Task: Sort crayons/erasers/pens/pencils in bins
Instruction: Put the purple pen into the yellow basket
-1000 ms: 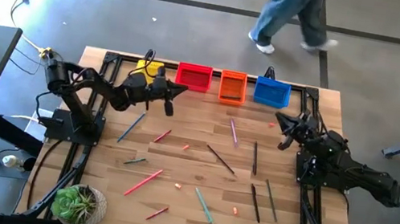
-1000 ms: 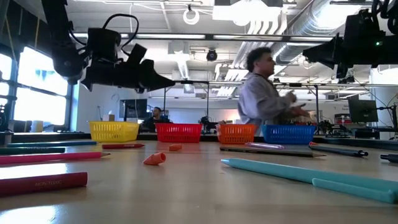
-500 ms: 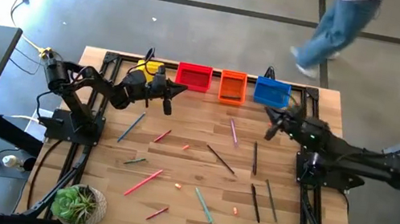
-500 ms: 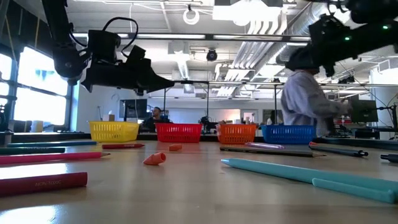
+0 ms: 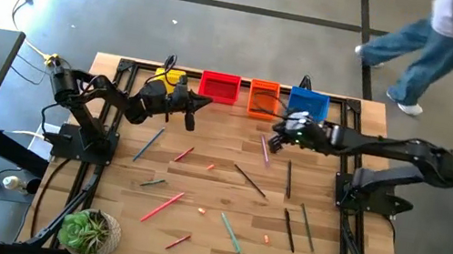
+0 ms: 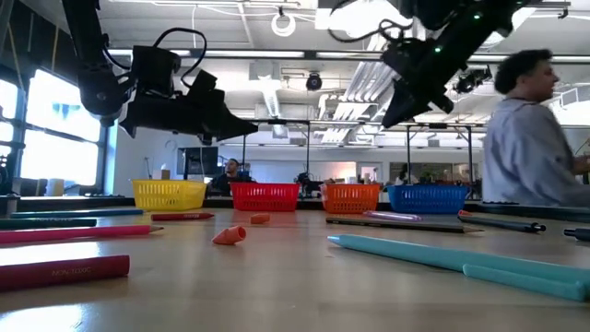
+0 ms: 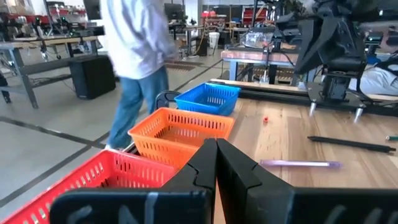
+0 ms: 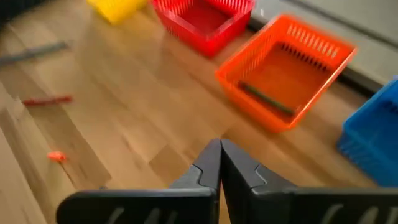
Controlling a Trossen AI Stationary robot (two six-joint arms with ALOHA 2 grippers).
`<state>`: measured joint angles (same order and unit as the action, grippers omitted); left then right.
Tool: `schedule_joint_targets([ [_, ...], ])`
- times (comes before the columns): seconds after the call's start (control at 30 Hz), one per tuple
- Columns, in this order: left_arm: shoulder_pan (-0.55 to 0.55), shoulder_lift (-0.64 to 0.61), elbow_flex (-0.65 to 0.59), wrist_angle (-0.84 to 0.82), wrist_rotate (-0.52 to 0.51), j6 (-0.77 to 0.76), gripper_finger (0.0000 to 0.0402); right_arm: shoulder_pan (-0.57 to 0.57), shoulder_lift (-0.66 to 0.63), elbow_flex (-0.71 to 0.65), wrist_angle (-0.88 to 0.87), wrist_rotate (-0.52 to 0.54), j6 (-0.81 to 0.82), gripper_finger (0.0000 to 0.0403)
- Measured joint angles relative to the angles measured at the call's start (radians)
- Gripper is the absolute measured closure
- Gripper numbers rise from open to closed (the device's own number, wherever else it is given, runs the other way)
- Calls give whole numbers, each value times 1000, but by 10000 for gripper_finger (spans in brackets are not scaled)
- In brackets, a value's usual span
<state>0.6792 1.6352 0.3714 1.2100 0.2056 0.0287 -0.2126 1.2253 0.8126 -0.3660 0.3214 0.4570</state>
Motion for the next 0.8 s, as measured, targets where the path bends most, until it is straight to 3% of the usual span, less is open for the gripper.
schedule_joint_targets([
  [0.47, 0, 0, 0, -40, -4, 0, 401, 1, 358, 186, -228, -135, 210, 394],
  [0.8, 0, 0, 0, -39, -4, 6, 401, 1, 467, 190, -264, -184, 354, 285],
])
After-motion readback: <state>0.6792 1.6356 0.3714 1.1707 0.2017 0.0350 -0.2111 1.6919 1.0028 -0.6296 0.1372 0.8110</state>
